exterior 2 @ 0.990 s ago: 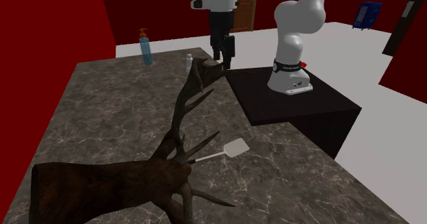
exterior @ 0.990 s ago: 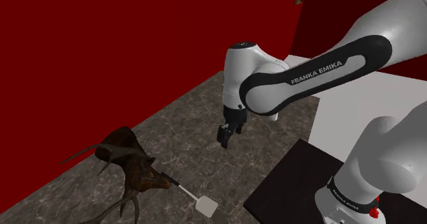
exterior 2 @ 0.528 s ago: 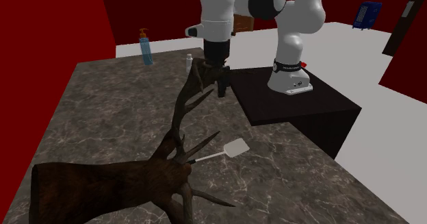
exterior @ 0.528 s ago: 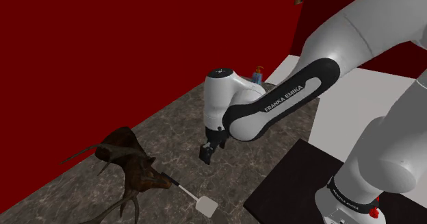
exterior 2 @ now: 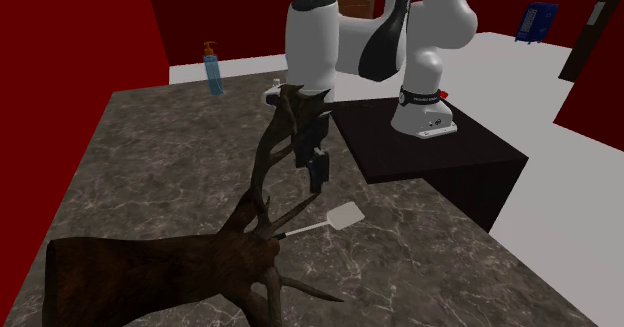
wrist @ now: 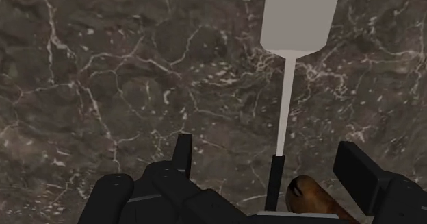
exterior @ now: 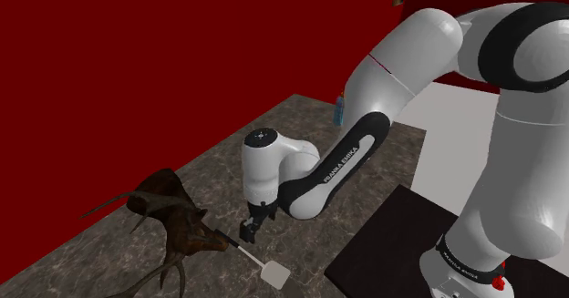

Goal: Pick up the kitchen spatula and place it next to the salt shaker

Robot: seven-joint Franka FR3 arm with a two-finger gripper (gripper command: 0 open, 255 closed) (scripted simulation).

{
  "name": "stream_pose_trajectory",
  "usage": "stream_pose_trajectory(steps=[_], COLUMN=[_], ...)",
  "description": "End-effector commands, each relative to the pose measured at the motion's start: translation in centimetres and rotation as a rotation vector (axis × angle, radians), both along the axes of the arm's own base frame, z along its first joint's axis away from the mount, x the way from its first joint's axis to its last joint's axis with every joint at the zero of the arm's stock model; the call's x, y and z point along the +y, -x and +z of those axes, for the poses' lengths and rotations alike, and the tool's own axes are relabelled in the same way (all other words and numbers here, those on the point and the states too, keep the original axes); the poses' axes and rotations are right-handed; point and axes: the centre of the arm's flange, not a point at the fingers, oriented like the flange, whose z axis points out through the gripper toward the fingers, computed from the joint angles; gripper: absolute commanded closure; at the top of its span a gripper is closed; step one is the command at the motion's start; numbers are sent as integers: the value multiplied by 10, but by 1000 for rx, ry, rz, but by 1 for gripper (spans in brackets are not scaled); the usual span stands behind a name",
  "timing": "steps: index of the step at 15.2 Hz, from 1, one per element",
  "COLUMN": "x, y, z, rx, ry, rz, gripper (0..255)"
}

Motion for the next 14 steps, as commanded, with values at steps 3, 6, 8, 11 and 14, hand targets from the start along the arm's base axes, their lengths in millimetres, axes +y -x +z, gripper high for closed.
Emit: stream_pose_trajectory(steps=[3,6,8,11,14], x=[35,50,50,50,50], y=[-12,-18,-19,-20,-20], z=[-38,-59,-70,-86,-94], rx=[-17,-24,-24,-24,-24], ry=[5,7,7,7,7], rz=[13,18,18,18,18], gripper=[0,0,0,0,0])
